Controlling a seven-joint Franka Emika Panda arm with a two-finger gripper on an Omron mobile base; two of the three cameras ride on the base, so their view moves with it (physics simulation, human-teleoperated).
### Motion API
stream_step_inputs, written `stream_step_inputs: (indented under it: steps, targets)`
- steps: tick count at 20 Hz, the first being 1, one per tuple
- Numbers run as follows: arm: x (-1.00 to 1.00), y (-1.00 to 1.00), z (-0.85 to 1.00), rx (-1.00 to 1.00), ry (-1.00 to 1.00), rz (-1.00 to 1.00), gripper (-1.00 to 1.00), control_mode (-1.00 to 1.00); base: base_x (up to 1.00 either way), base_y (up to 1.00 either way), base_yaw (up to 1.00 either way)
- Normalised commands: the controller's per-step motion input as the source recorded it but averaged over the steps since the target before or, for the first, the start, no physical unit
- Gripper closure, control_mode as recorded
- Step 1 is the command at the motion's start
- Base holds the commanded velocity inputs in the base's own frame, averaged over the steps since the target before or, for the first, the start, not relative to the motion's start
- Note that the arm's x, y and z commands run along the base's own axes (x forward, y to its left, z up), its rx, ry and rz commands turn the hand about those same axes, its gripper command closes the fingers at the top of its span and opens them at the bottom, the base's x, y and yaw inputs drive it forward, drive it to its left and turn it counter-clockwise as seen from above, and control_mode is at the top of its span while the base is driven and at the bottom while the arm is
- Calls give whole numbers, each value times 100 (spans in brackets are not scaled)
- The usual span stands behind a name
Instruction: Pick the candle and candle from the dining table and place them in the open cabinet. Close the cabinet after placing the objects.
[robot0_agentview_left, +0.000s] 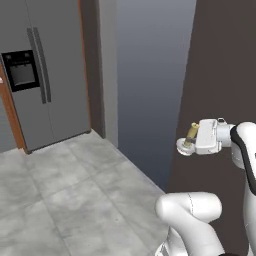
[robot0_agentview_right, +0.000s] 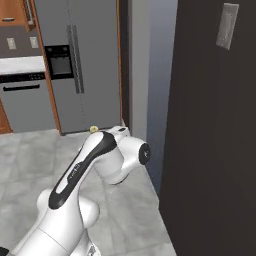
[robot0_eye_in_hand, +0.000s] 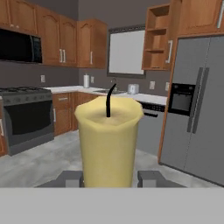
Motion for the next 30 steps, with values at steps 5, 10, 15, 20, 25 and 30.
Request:
stream_step_inputs:
  steps: [5,10,15,20,25,30]
  targets:
    - [0,0,0,0,0,0,100,100,100,93,0]
    - [0,0,0,0,0,0,100,100,100,100,0]
    - [0,0,0,0,0,0,100,100,96,100,0]
    - [0,0,0,0,0,0,100,100,92,100,0]
    - [0,0,0,0,0,0,100,100,86,100,0]
    - [0,0,0,0,0,0,100,100,63,100,0]
